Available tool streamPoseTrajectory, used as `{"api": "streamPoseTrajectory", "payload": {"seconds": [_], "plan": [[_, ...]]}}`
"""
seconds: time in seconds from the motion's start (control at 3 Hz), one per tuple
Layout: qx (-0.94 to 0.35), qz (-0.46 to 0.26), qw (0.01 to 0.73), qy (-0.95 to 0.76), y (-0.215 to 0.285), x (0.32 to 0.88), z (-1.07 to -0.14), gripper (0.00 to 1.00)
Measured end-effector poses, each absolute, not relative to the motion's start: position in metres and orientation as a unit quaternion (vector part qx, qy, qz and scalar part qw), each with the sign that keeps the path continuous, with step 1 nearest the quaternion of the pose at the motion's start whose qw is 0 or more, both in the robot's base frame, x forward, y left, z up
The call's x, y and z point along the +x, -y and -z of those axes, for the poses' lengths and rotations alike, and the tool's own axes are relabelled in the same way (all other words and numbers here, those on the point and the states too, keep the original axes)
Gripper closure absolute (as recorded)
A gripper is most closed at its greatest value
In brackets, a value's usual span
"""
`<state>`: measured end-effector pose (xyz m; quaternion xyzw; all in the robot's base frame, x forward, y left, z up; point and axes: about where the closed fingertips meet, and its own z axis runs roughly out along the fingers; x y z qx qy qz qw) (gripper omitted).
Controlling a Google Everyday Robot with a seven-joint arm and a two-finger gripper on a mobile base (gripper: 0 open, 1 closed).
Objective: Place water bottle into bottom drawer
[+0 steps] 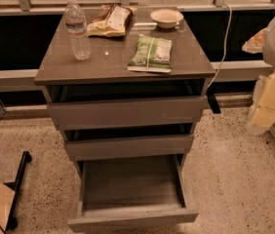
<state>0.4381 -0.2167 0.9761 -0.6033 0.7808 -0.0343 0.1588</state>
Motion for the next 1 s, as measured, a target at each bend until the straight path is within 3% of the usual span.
{"api": "streamPoseTrajectory", "payload": {"seconds": [0.33,1.0], "plan": [[-0.603,0.035,0.16,-0.781,0.216,0.438,-0.977,0.0],[-0.6,-0.015,0.226,-0.767,0.172,0.501,-0.972,0.0]]}}
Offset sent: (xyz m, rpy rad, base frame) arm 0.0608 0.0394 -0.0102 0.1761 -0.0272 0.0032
